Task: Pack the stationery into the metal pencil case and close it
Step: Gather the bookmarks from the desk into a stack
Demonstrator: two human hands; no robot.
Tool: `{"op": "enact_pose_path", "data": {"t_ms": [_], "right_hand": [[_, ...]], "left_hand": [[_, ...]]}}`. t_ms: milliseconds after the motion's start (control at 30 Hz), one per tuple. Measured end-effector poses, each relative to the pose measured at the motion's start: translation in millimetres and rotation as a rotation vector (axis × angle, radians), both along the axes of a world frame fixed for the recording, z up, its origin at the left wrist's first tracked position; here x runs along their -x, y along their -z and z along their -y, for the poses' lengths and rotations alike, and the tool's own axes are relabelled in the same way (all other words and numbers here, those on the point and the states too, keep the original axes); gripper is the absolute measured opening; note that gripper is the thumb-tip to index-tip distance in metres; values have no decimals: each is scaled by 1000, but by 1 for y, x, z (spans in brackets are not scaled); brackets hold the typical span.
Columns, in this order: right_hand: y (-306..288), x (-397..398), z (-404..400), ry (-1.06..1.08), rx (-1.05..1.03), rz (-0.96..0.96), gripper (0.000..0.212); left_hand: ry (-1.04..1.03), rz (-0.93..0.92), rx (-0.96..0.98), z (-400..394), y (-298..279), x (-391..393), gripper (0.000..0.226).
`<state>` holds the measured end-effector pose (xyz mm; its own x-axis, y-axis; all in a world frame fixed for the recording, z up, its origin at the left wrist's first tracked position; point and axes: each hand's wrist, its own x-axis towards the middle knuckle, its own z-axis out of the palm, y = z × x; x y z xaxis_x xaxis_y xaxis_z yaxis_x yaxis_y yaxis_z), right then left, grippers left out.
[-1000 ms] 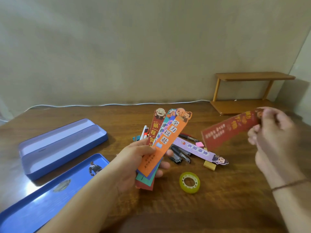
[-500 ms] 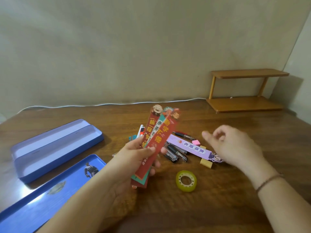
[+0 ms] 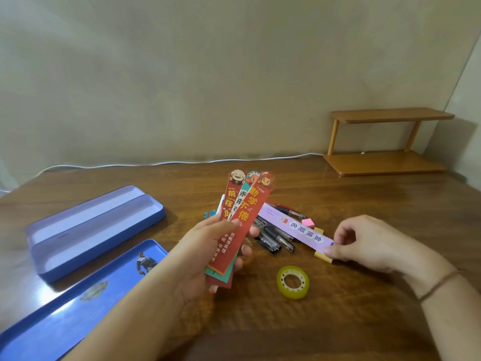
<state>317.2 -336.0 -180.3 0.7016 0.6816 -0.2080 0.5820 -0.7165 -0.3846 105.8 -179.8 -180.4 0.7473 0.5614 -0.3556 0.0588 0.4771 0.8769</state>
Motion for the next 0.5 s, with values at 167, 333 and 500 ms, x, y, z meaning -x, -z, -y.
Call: {"op": "enact_pose_path", "data": {"t_ms": [167, 333, 500], "right_hand": [[0, -26, 10, 228, -721, 41, 3], [-1, -28, 10, 306, -1363, -74, 18], [-3, -6, 3, -141, -870, -73, 5]], "left_hand": [[52, -17, 73, -3, 0, 0, 37], [135, -12, 94, -5, 2, 1, 42], [418, 64, -9, -2, -2, 0, 58]]}}
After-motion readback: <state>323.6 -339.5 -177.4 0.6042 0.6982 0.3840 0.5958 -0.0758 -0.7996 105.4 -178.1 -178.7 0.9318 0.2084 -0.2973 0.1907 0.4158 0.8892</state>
